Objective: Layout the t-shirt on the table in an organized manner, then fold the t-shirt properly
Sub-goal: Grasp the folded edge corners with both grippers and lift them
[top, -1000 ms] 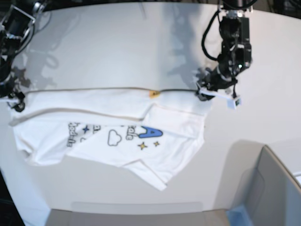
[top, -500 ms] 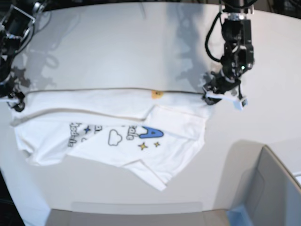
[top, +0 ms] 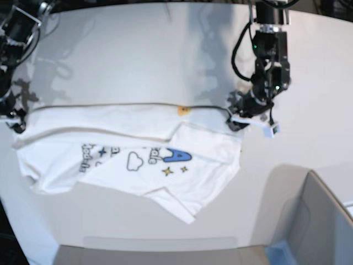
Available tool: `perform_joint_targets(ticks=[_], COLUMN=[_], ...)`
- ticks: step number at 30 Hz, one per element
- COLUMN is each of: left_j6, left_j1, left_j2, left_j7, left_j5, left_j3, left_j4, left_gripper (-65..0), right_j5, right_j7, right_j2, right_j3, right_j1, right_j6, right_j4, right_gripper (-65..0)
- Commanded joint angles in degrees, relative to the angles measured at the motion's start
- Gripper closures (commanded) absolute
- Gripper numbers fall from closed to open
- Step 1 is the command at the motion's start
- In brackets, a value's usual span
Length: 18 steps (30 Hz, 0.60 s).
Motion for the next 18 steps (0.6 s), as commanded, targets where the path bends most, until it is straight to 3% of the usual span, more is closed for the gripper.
perform_joint_targets(ticks=[1,4,6,13,18], left_j6=[0.11,0.46,0.46,0.55,0.55], left_j1=[-1.86,-2.48,-2.65,-2.83,-2.39], left_j2=[-0.28,-0.19,-0.28,0.96,0.96], left_j7=[0.63,0.55,0.55,1.25,1.34], left_j5=[-0.02,-0.19,-0.37,-0.37,-0.37], left_j3=[-0.22,-0.66,-0.75,-6.46,-7.60], left_j4=[-0.21,-0.91,0.23,15.18,16.14], left_gripper=[-19.2,-7.0,-0.4,0.0,0.0], right_j5=[0.51,0.51,0.51,0.51,0.51], right_j7=[1.08,1.08,1.08,0.90,0.64], right_j2=[1.47,1.55,1.64,3.22,2.78], right_j3=[0.15,0.15,0.15,0.24,0.15], right_j1=[1.03,1.29,2.00,2.96,3.05], right_j6=[0.76,0.76,0.76,0.76,0.76], right_j4=[0.91,1.44,3.11,13.04,12.96], right_gripper=[-13.9,-2.7,0.0,0.0,0.0])
